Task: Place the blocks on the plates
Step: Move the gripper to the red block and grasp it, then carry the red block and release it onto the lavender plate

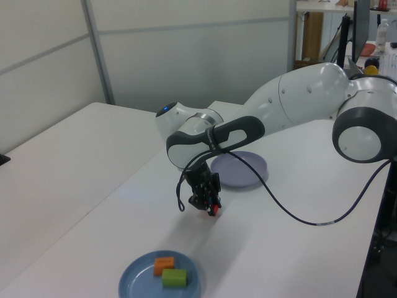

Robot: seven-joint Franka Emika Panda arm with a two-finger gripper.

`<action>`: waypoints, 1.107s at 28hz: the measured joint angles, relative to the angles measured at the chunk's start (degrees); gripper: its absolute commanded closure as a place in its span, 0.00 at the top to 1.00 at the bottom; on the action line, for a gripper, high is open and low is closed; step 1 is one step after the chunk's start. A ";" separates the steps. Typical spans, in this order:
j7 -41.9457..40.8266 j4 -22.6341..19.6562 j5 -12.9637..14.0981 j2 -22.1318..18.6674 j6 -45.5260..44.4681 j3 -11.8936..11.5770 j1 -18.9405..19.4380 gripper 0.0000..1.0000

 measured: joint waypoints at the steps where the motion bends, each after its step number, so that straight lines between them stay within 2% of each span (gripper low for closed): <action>1: 0.00 0.13 0.00 -0.20 0.00 -0.02 -0.03 0.00; 5: 0.00 0.63 0.04 -1.37 0.00 -0.22 -0.86 0.00; 8: -0.22 0.71 0.22 -2.69 0.00 -0.34 -3.08 0.00; 13: -2.31 0.67 2.24 -3.50 0.00 -0.57 -9.79 0.00; 18: -4.86 0.39 2.64 -3.22 1.35 -0.62 -16.43 0.00; 22: -6.17 0.01 2.65 -2.76 3.52 -0.62 -18.99 0.01; 25: -6.56 -0.18 2.67 -1.93 5.05 -0.61 -19.46 0.07; 28: -6.56 -0.23 2.66 -0.84 6.25 -0.55 -19.28 0.21; 31: -6.57 -0.23 2.62 0.24 7.01 -0.52 -19.12 0.24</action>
